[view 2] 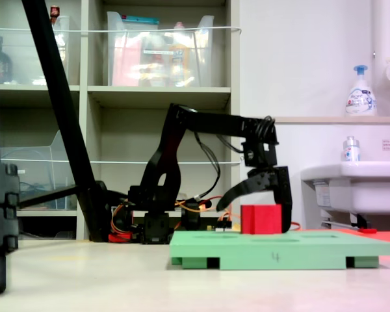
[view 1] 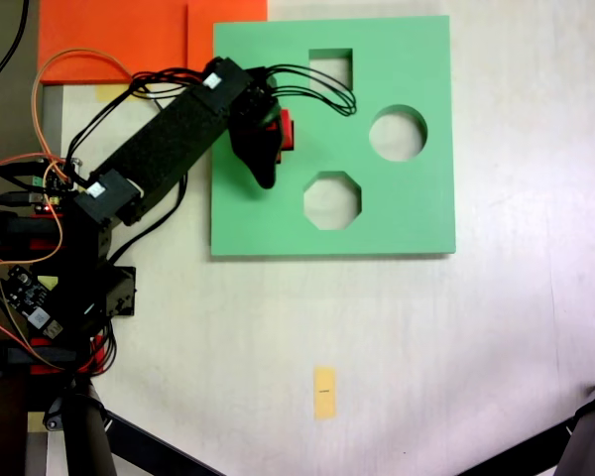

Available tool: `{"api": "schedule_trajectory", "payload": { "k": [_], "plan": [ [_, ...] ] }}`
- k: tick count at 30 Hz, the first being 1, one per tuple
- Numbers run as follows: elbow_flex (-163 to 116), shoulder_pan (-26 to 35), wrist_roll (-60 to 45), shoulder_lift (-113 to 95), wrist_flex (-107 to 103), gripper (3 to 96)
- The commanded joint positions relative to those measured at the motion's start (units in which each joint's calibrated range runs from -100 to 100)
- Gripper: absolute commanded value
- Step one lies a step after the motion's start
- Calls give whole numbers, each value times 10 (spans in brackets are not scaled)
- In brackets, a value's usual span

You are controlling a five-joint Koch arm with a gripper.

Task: Put the cross columnar block into the corresponding hole

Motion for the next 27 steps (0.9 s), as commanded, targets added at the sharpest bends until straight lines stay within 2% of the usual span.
{"api": "schedule_trajectory", "payload": {
  "k": [1, 14, 19, 21, 25, 27],
  "plan": [
    [13, 4, -9, -86, -3, 873],
    [34, -30, -105, -486, -54, 864],
    [34, -65, -266, -618, -22, 845],
    [34, -86, -318, -666, -2, 760],
    [30, -118, -421, -726, 68, 687],
    [-6, -156, -516, -751, 146, 609]
  ]
}}
